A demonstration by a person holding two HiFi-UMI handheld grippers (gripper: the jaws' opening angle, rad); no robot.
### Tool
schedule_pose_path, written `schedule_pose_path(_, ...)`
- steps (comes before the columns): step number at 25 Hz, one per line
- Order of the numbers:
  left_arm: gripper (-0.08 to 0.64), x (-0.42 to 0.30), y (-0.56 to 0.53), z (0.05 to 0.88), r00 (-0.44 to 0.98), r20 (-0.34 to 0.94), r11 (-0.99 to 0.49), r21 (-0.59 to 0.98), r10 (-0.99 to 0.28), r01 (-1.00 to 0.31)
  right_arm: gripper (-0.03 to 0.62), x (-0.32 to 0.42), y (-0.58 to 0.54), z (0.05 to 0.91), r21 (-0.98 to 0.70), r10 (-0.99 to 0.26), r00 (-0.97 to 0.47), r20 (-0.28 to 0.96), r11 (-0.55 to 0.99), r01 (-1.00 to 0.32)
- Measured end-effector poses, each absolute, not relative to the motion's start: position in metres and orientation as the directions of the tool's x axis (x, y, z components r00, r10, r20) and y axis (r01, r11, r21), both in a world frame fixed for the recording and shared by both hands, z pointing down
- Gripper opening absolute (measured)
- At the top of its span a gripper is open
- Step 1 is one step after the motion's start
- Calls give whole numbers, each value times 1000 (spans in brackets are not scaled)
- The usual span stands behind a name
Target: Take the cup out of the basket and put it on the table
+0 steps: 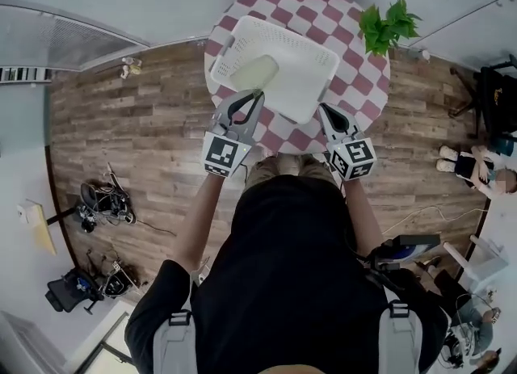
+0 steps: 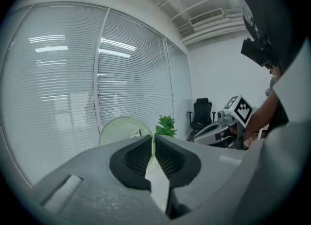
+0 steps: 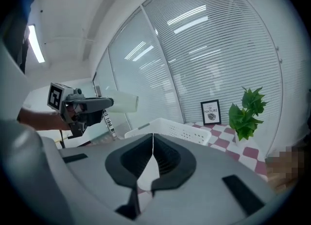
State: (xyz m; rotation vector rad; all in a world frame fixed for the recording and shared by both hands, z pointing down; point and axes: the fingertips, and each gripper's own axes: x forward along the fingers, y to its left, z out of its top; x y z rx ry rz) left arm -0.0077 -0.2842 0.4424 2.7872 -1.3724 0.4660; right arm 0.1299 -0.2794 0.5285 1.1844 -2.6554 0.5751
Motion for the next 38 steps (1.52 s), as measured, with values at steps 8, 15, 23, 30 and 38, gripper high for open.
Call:
schedule_pose_path(8, 23, -71, -232, 438, 611, 144, -622, -44, -778, -782, 12, 33, -232, 512, -230, -616, -736, 281, 701, -675)
schedule_pose_path(15, 21, -113, -200, 448, 611, 70, -611, 27, -788, -791, 12, -34, -198, 500, -189, -541, -808, 231, 790, -583)
schedule_pose_path(23, 21, -139, -191, 458, 592, 33, -590, 51, -806, -806, 12, -76, -180, 479, -149, -473, -874, 113, 862, -485)
schedule_pose_path(30, 21, -152, -188, 474, 599, 26, -594, 95, -800, -798, 11, -99, -181, 498, -105, -467, -874, 136, 870, -481)
schedule_pose_path(38, 20, -132, -188, 519, 688, 91, -679, 116, -720, -725, 12, -93, -182, 524, -128, -472, -870, 146, 863, -489)
